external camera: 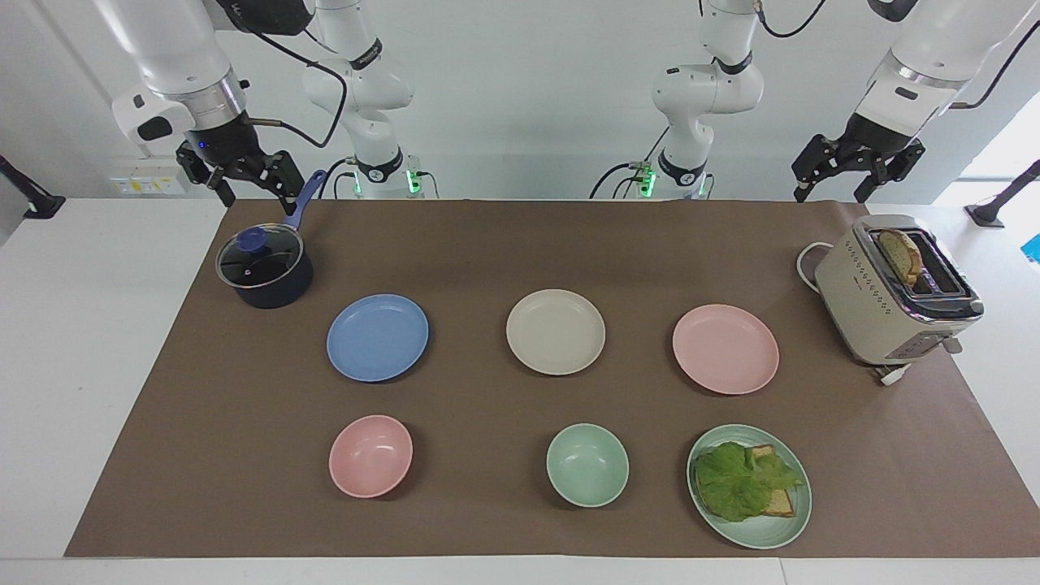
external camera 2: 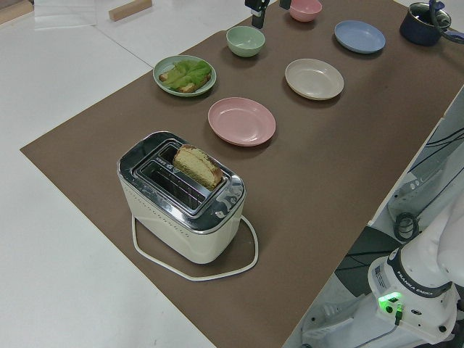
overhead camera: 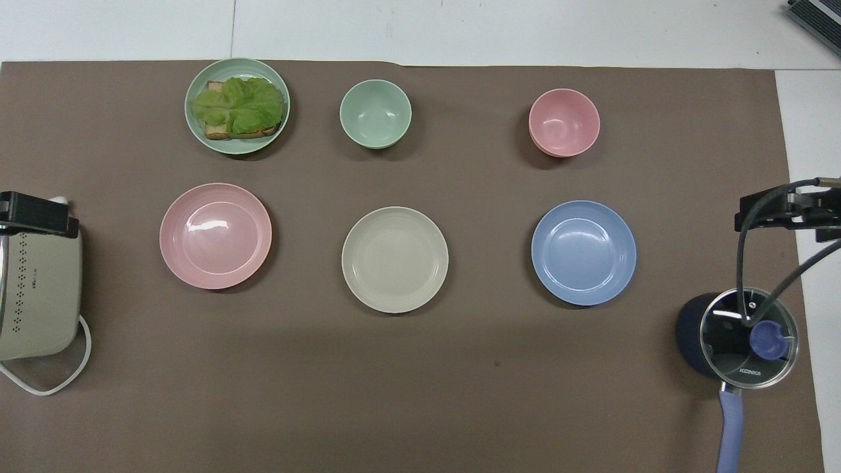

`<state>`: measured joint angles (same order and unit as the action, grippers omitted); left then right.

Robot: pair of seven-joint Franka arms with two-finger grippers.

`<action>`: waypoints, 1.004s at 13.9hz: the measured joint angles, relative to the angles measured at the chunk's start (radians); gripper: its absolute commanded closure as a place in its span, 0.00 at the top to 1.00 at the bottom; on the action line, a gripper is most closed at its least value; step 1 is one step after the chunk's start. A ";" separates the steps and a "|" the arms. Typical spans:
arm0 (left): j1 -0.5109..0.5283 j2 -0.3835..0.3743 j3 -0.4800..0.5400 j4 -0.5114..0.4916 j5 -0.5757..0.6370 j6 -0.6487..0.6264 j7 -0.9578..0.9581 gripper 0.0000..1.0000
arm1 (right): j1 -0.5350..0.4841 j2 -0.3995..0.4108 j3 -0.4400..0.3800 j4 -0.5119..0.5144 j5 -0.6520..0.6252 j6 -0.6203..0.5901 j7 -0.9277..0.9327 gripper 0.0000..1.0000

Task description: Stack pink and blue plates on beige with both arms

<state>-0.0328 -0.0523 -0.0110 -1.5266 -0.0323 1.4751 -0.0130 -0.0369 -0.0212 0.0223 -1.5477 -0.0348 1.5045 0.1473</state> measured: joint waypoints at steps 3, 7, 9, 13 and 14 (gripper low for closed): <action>0.000 0.000 0.001 -0.001 0.000 0.000 0.000 1.00 | 0.000 0.000 -0.001 0.000 0.000 0.000 0.000 1.00; 0.000 -0.002 0.001 -0.008 0.000 0.000 0.000 1.00 | 0.000 0.000 -0.001 0.000 0.000 0.000 0.000 1.00; 0.000 -0.005 0.001 -0.015 0.000 0.000 0.000 1.00 | 0.000 0.000 -0.001 0.000 0.000 0.000 0.000 1.00; 0.000 -0.014 0.001 -0.025 0.000 0.000 0.000 1.00 | 0.000 0.000 -0.001 0.000 0.000 0.000 0.000 1.00; 0.000 -0.014 0.001 -0.025 0.000 0.000 0.000 1.00 | 0.000 0.000 -0.001 0.000 0.000 0.000 0.000 1.00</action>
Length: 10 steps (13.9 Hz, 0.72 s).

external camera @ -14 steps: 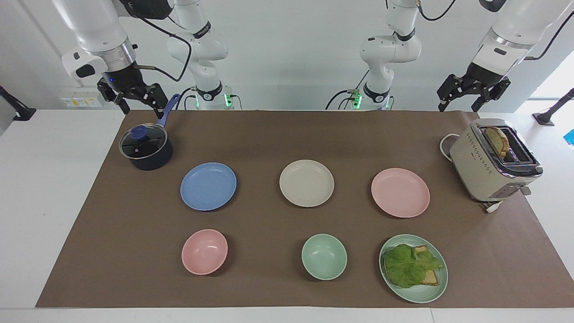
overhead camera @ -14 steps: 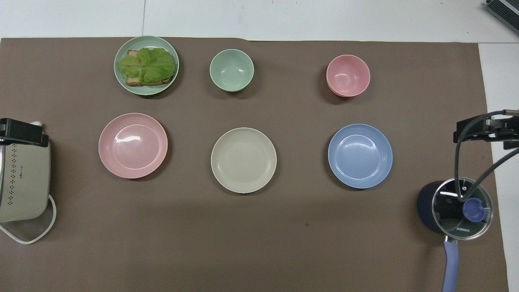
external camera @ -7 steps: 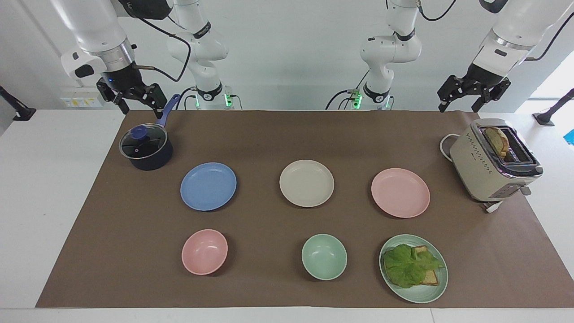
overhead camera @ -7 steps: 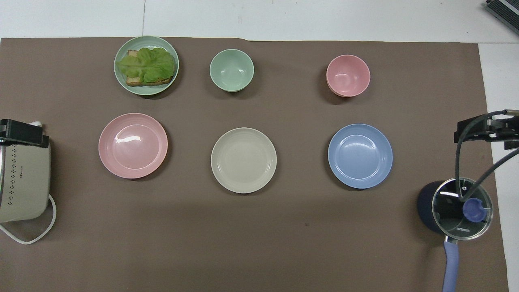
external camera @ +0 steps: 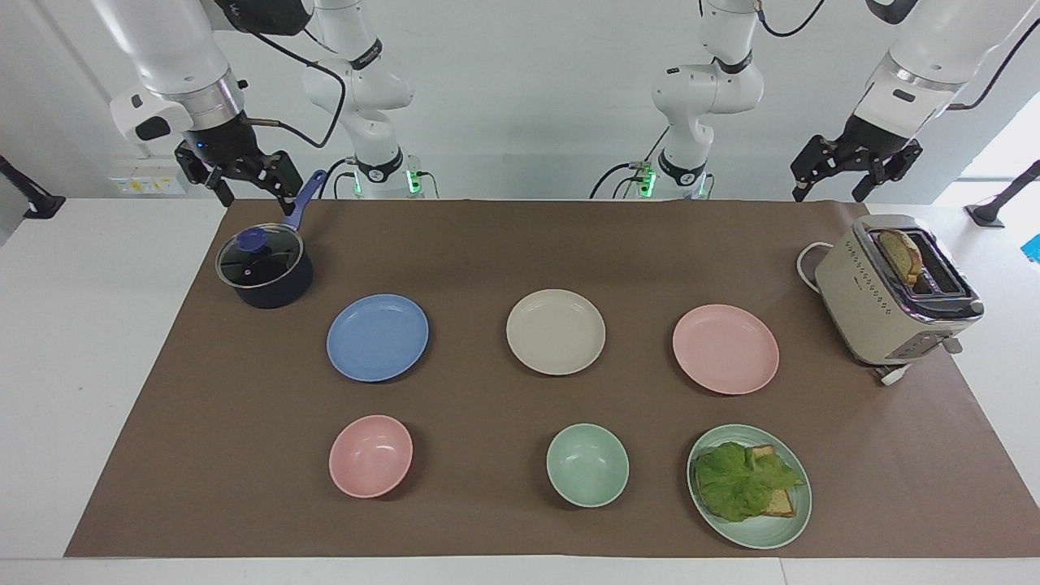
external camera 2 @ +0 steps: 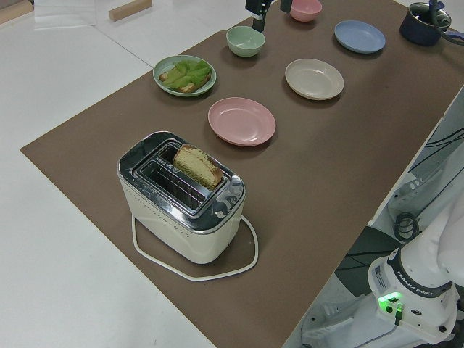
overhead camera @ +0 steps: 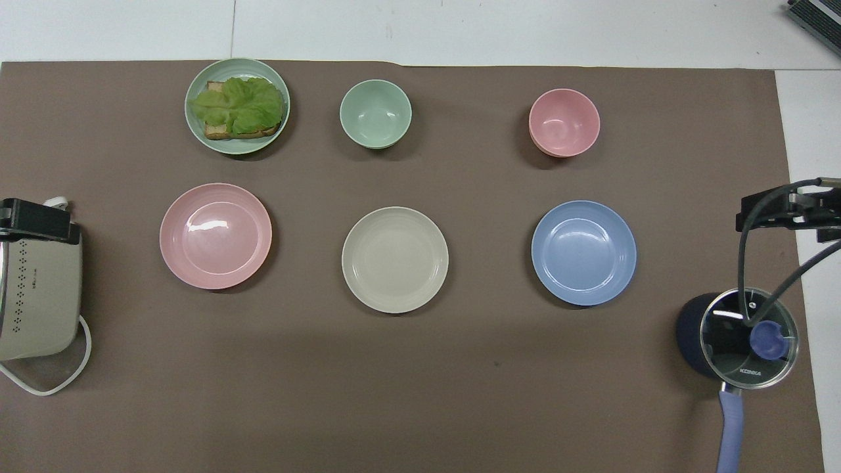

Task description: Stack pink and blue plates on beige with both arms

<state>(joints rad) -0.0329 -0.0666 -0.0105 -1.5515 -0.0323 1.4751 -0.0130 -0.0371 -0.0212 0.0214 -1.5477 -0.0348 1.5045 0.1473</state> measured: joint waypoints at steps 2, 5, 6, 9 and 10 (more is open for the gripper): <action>0.000 0.000 0.000 -0.007 0.000 0.000 0.000 1.00 | 0.000 0.000 0.000 0.000 0.000 0.000 0.000 1.00; 0.000 0.000 0.000 -0.030 0.000 0.008 0.000 1.00 | -0.006 0.000 0.000 0.000 0.000 0.000 0.000 1.00; 0.000 0.000 0.000 -0.041 0.000 0.022 0.000 1.00 | -0.007 0.000 0.000 0.000 0.000 0.000 0.000 1.00; 0.000 0.002 0.000 -0.119 0.000 0.123 0.000 1.00 | -0.008 0.000 0.000 -0.001 0.000 0.000 0.000 1.00; 0.000 0.004 0.001 -0.152 0.000 0.161 0.000 1.00 | -0.008 0.000 0.000 -0.001 0.000 0.000 0.000 1.00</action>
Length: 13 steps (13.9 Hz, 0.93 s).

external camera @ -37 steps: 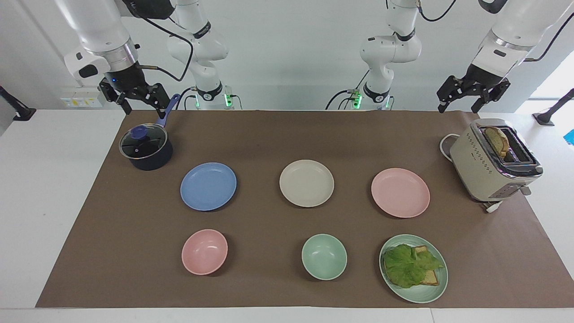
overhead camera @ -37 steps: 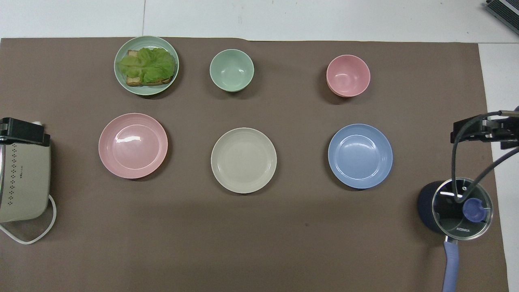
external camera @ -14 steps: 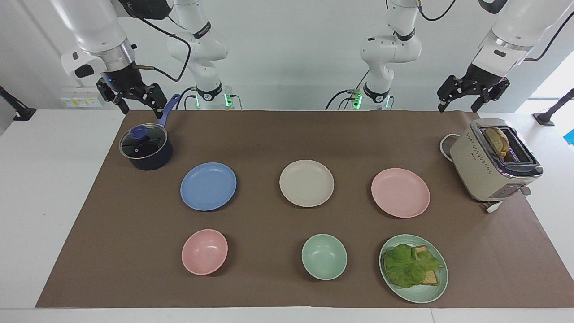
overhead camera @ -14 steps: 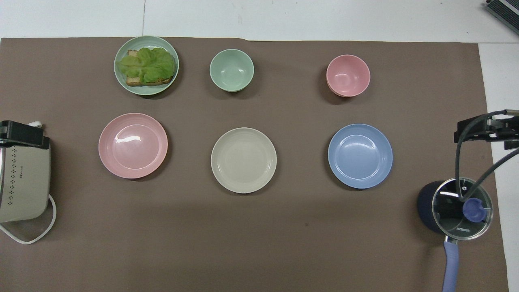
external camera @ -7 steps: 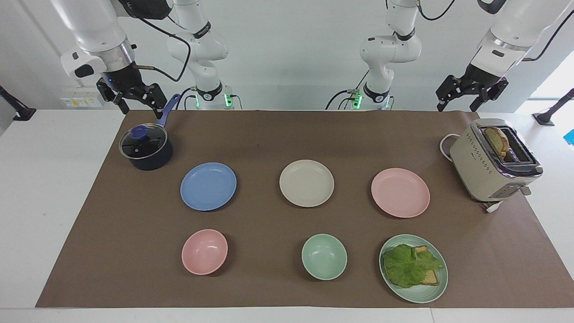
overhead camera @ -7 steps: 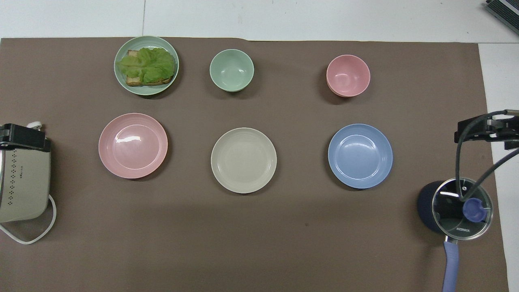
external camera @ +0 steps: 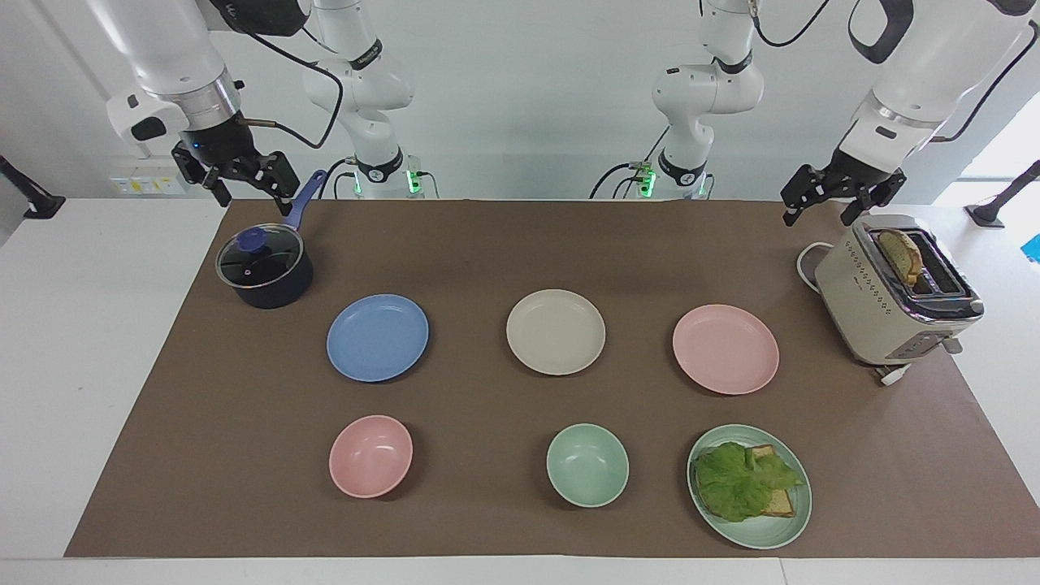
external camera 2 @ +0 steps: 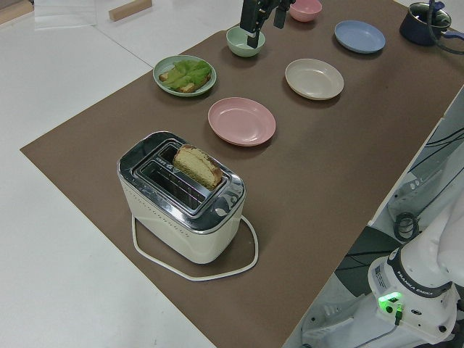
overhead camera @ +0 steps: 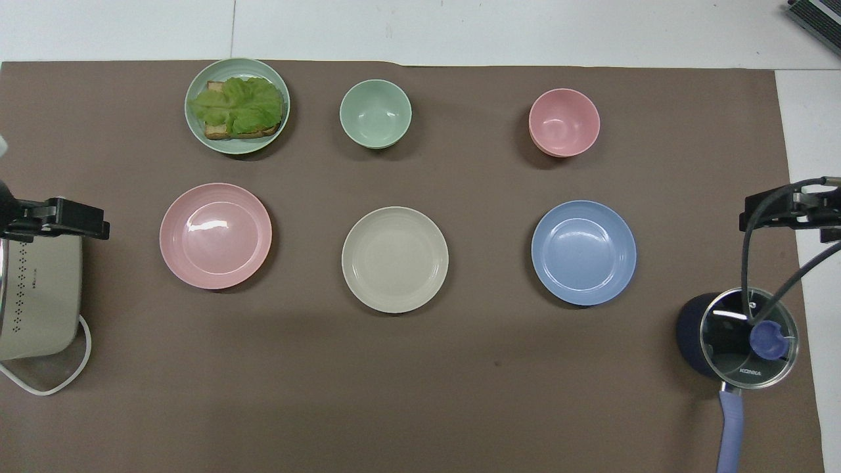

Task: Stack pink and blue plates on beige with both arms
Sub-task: 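Reach the left gripper to the rim of the pink plate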

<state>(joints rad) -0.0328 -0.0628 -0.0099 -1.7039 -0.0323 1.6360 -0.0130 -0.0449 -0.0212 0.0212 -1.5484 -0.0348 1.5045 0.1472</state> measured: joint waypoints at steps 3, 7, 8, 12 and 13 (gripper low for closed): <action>0.001 0.010 0.001 -0.098 0.000 0.129 0.000 1.00 | 0.000 0.000 0.000 -0.001 0.000 0.000 0.000 1.00; 0.004 0.069 0.006 -0.205 0.000 0.306 0.000 1.00 | 0.000 0.000 0.000 -0.003 0.000 0.000 0.000 1.00; 0.006 0.093 0.006 -0.217 0.000 0.341 0.000 1.00 | 0.000 0.000 0.000 -0.003 0.000 0.000 0.000 1.00; 0.011 0.205 0.005 -0.234 0.000 0.458 0.000 1.00 | 0.000 0.000 0.000 -0.003 0.000 0.000 0.000 1.00; 0.011 0.228 0.005 -0.244 0.000 0.490 0.001 1.00 | 0.000 0.000 0.000 -0.003 0.000 0.000 0.000 1.00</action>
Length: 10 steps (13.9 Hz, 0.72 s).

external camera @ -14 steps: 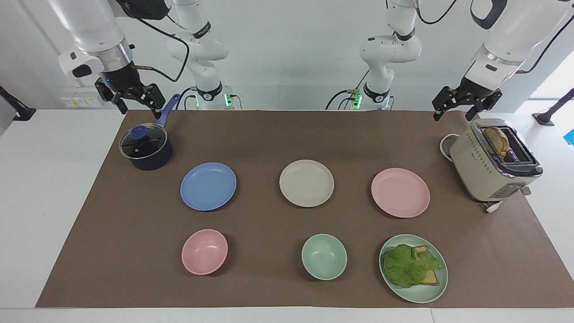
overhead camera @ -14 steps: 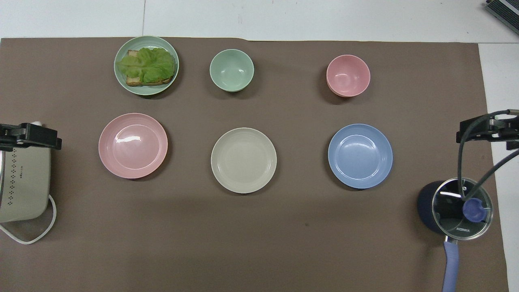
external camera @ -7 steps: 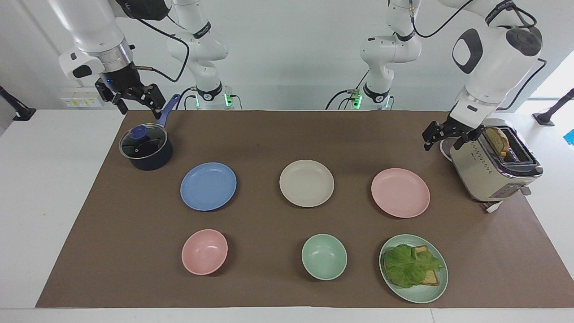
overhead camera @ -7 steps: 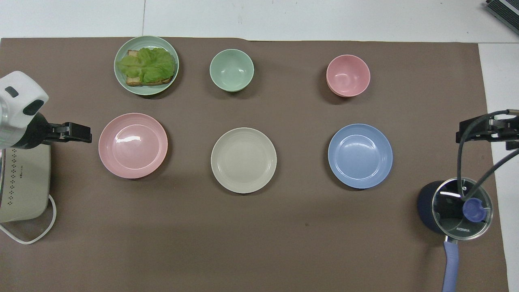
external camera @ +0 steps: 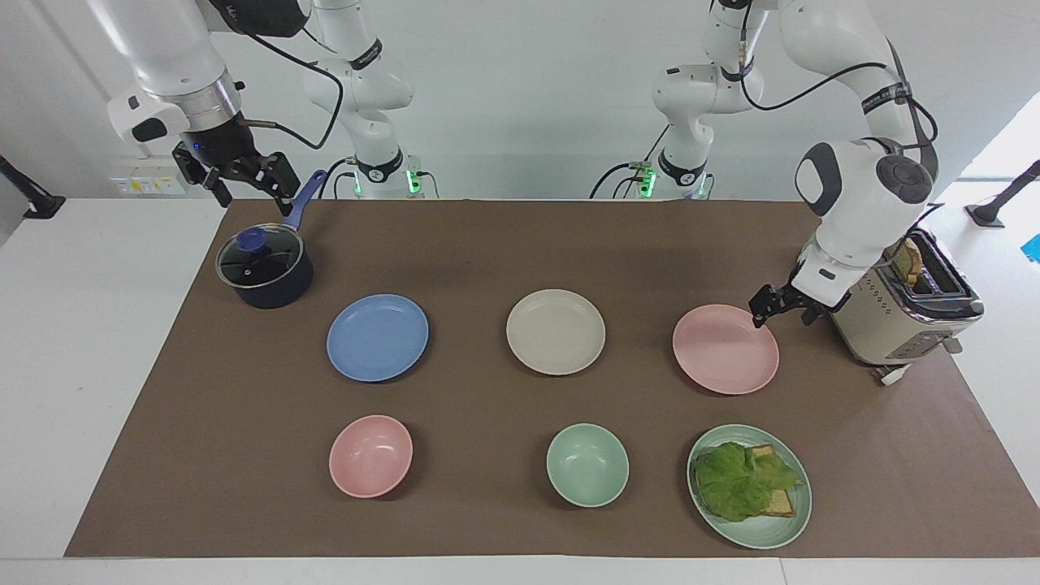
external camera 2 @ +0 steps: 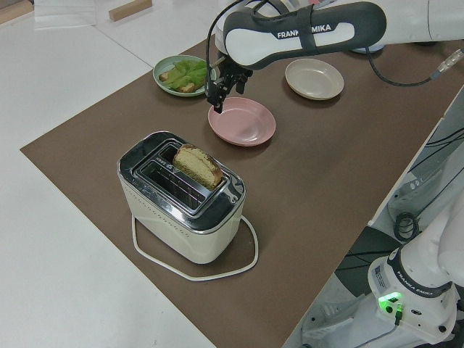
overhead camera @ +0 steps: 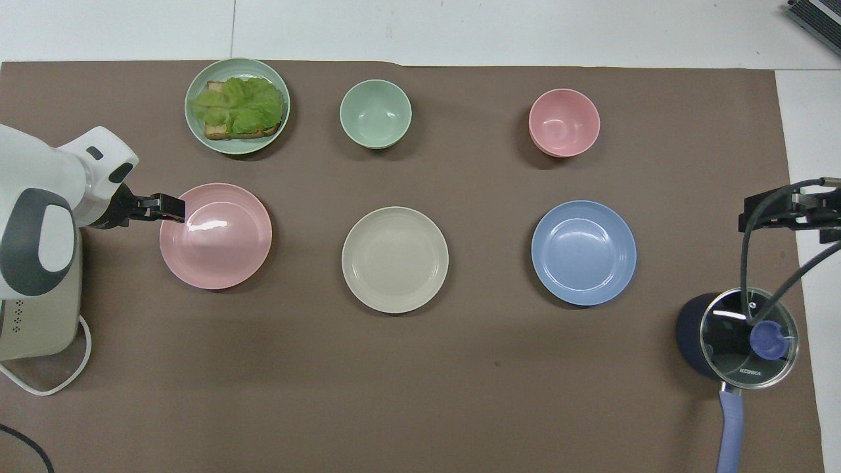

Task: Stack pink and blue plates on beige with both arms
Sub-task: 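Reach the left gripper to the rim of the pink plate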

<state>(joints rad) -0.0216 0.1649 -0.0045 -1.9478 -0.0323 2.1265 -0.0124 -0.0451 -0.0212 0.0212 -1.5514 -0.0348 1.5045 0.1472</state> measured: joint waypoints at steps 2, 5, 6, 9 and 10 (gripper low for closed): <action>0.000 0.034 0.000 -0.039 0.000 0.075 0.001 1.00 | 0.000 0.000 0.000 0.000 0.000 0.000 0.000 1.00; 0.007 0.060 0.000 -0.086 0.000 0.143 0.037 1.00 | 0.000 0.000 0.000 0.000 0.000 0.000 0.000 1.00; 0.017 0.065 0.000 -0.097 0.000 0.148 0.054 1.00 | 0.000 0.000 0.000 0.000 0.000 0.000 0.000 1.00; 0.030 0.067 0.000 -0.119 0.000 0.155 0.075 0.88 | -0.001 0.000 0.000 0.000 0.000 0.003 0.000 1.00; 0.030 0.067 -0.003 -0.121 0.000 0.155 0.075 0.85 | -0.001 0.000 0.000 0.000 0.000 0.003 0.000 1.00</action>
<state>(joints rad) 0.0083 0.2322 -0.0071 -2.0688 -0.0323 2.2815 0.0625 -0.0458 -0.0212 0.0211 -1.5514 -0.0348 1.5079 0.1472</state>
